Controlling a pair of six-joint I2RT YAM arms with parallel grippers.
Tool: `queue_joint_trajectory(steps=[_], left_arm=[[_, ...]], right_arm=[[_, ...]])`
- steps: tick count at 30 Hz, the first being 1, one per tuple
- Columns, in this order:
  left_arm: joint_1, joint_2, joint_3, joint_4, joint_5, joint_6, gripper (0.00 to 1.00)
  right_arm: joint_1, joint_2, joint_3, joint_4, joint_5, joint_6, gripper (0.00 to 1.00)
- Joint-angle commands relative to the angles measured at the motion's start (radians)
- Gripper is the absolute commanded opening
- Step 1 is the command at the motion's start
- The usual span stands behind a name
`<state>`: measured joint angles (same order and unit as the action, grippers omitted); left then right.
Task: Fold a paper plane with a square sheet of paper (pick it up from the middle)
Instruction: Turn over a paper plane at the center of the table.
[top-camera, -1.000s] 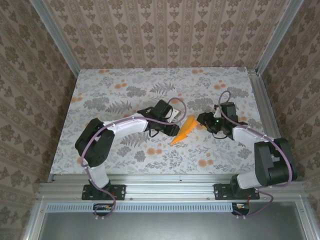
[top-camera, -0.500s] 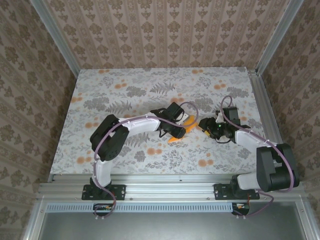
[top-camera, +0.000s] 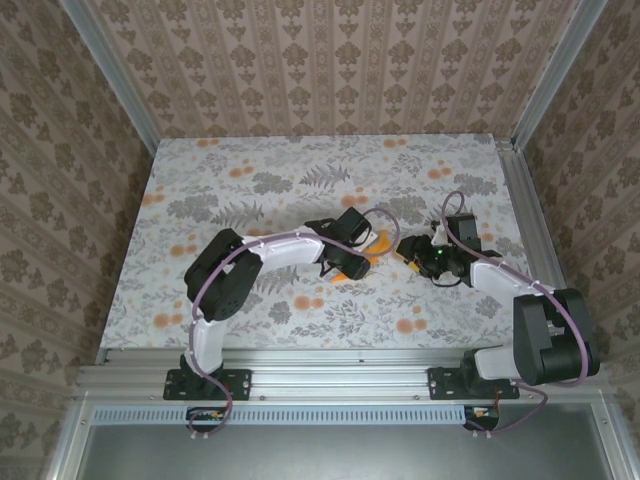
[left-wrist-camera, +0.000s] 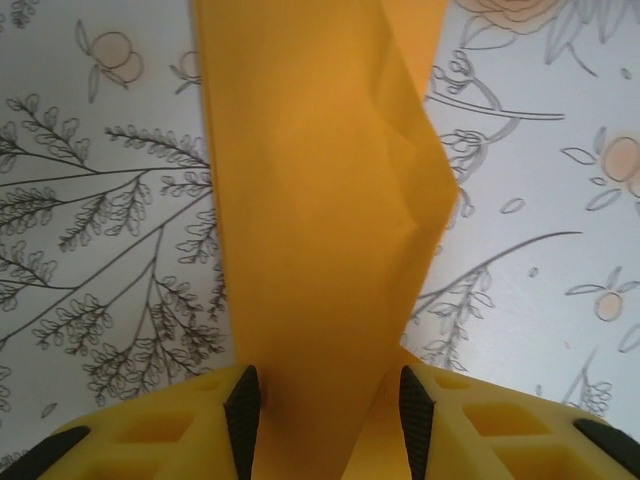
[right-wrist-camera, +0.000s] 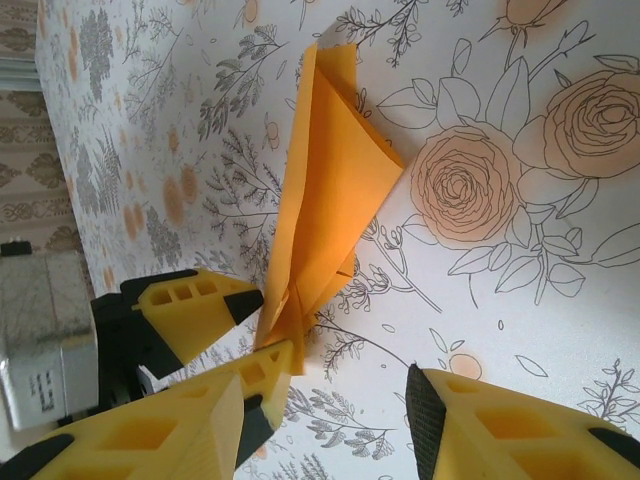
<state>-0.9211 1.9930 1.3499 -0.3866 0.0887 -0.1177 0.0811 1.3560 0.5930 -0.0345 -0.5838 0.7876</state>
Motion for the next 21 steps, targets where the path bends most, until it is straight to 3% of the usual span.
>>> queue_joint_trajectory(steps=[1, 21], left_arm=[[-0.026, -0.079, -0.015, -0.034, -0.016, 0.045, 0.47], [-0.015, 0.007, 0.046, -0.118, -0.076, 0.066, 0.37]], right_arm=[[-0.006, 0.001, -0.017, -0.007, -0.021, -0.006, 0.50], [-0.006, 0.012, -0.009, 0.004, -0.031, -0.001, 0.50]])
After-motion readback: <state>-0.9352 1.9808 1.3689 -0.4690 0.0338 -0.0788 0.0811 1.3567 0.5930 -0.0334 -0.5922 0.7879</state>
